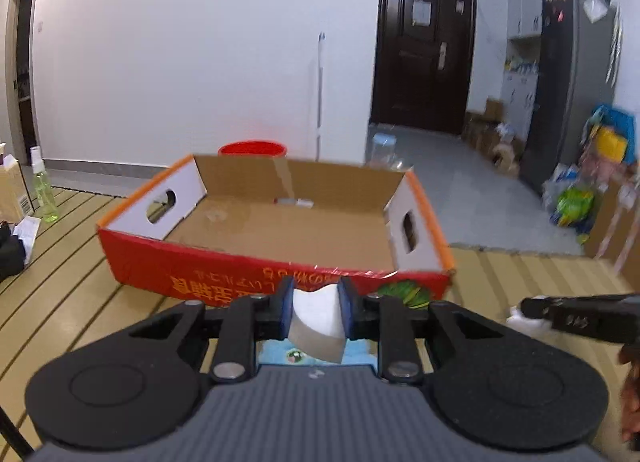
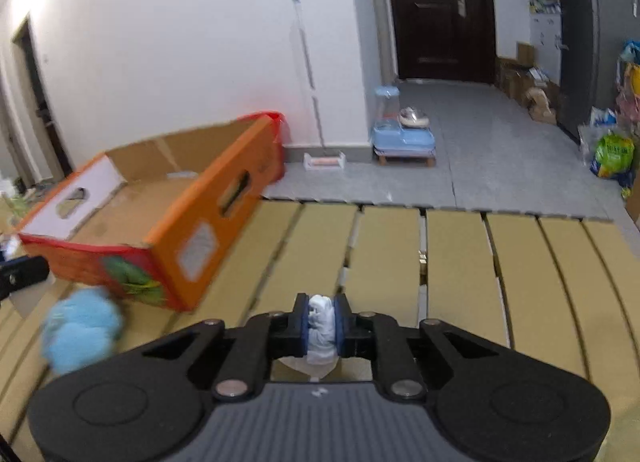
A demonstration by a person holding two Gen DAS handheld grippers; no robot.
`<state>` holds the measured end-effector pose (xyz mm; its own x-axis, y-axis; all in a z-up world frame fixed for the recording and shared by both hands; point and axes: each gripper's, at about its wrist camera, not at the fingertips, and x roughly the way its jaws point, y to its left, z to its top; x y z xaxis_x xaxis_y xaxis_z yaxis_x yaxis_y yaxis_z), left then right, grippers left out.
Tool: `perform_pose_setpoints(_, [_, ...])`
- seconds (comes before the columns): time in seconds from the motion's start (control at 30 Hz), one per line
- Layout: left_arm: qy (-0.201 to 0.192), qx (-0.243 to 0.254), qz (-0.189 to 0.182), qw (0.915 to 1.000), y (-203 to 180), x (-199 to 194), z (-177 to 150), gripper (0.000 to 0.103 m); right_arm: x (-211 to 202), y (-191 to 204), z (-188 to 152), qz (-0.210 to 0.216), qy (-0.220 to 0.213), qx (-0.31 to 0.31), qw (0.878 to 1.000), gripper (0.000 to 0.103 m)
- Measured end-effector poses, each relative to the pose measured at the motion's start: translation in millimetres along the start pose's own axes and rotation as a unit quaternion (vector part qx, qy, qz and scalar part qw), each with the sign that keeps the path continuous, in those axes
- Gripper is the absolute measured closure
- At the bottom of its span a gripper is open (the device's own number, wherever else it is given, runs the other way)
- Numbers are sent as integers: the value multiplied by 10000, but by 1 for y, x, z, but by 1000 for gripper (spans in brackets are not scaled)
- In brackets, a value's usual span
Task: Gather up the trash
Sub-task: 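Carry both white items down over the black bin and open both grippers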
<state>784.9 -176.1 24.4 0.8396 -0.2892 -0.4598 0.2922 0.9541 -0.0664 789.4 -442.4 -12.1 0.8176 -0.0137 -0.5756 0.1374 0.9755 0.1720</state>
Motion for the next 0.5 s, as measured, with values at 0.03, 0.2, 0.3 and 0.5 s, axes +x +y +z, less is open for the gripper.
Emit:
perform_pose_setpoints(0.03, [-96,-28,-76,9999,3,-19,2,80,-18,7,0,94,-90,-105,9999,91])
perform_pose_setpoints(0.2, [-408,-253,-508,9976,24,-136,-18,80,-132,47,-19,810,-690,-713,9918,91])
perform_pose_setpoints(0.3, [-543,-234,-659,9961,40,-216,-54,80,-198,72,-50,1385,-846,-971,9820,91])
perform_pose_setpoints(0.5, [91,-616,-416,9972,64,-314,-161,79,-287,123,-172,2191,-538,-1504,9625,91])
